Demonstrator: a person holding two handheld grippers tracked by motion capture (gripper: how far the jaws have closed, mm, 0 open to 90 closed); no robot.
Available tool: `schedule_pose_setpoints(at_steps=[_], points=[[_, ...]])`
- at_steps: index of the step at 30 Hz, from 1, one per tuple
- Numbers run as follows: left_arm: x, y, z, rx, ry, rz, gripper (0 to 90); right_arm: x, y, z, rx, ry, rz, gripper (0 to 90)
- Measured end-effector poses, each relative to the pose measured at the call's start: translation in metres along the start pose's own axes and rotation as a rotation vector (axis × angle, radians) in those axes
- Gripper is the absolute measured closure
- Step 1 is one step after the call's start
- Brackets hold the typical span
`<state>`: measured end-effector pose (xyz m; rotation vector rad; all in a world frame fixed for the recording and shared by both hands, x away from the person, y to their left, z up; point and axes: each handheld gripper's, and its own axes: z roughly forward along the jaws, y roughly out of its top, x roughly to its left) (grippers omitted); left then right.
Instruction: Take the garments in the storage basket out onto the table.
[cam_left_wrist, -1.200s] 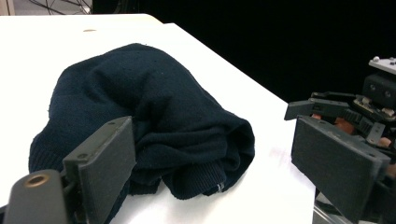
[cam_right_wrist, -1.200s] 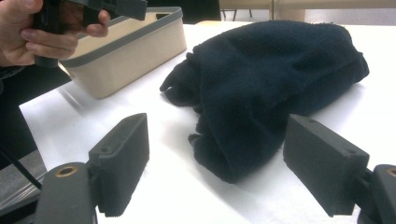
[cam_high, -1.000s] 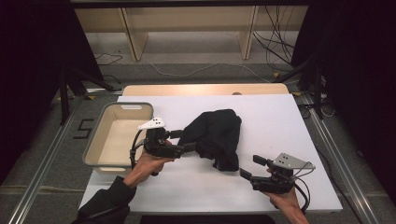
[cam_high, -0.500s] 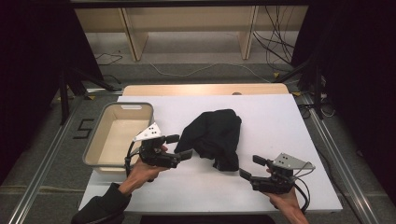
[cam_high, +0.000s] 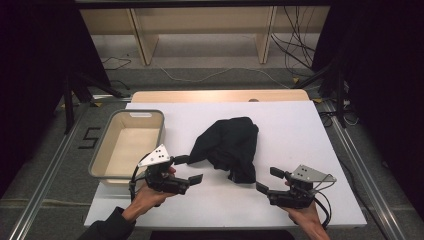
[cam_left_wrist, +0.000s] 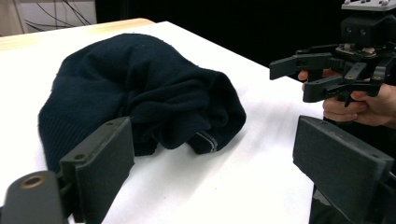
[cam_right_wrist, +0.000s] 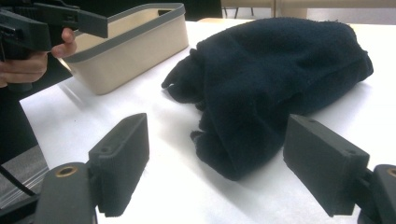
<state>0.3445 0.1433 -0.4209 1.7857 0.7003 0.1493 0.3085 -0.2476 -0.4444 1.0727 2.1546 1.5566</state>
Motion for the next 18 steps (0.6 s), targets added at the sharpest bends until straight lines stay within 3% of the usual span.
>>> schedule_pose_setpoints(at_steps=[3,6,11,14,18], points=[[0.002,-0.007,-0.003,0.008,0.034,0.004,10.4,0.000,0.000,-0.001,0.002,-0.001,0.000,23.1],[0.001,-0.014,-0.005,0.019,0.027,-0.026,9.3,0.000,0.000,-0.001,0.001,-0.004,-0.004,23.1],[-0.008,-0.020,-0.002,0.065,0.030,0.021,7.3,0.000,-0.001,-0.001,0.004,-0.007,-0.004,23.1],[-0.008,-0.019,-0.001,0.054,0.037,0.034,7.3,0.000,-0.001,-0.001,0.009,-0.009,-0.006,23.1],[-0.006,-0.017,-0.004,0.031,0.042,0.023,7.3,0.000,-0.001,-0.001,0.007,-0.010,-0.007,23.1]])
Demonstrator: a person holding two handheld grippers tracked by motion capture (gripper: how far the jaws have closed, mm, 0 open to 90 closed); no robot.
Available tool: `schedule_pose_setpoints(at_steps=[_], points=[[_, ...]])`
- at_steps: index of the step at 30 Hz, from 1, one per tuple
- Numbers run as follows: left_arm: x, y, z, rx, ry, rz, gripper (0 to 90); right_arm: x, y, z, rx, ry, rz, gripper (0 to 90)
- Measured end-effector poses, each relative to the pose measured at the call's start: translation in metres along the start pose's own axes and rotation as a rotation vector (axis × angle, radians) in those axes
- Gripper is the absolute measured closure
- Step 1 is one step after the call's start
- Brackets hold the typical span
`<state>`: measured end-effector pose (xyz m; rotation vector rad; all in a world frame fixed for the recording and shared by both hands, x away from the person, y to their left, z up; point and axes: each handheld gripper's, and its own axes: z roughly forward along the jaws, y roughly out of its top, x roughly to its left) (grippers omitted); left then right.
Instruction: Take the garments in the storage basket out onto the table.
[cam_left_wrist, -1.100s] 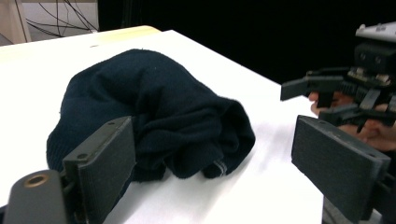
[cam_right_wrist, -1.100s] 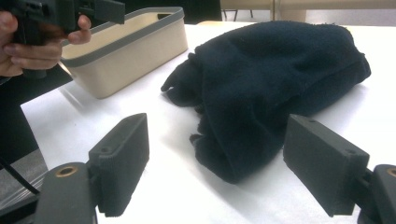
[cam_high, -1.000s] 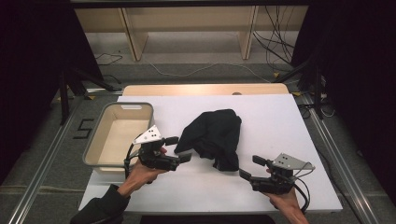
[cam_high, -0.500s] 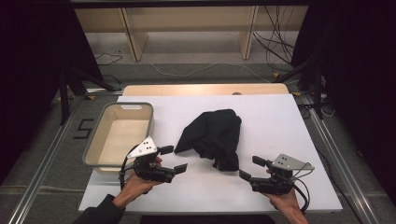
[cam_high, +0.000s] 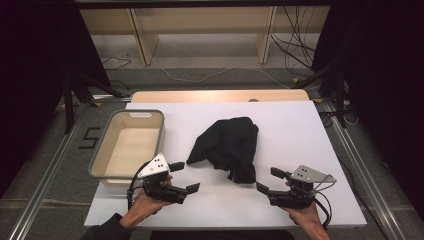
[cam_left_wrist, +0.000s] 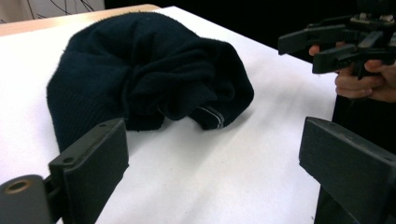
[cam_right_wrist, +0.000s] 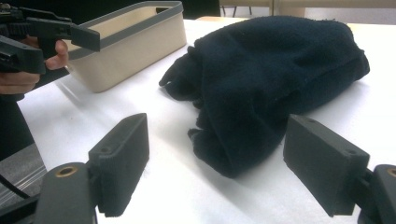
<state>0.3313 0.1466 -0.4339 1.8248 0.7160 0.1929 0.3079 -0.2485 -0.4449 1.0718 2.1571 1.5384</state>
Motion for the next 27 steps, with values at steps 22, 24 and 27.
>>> schedule_pose_setpoints(at_steps=[22,24,27], points=[[0.0019,0.0022,-0.0017,-0.022,0.010,-0.007,7.4,0.0002,0.0001,0.0002,-0.001,0.000,-0.001,23.0],[0.0019,0.0023,-0.0016,-0.023,0.009,-0.006,7.4,0.0002,0.0001,0.0001,-0.001,0.000,-0.001,23.0],[0.0019,0.0024,-0.0015,-0.023,0.010,-0.006,7.4,-0.0001,0.0001,0.0001,-0.002,0.001,-0.001,23.0]])
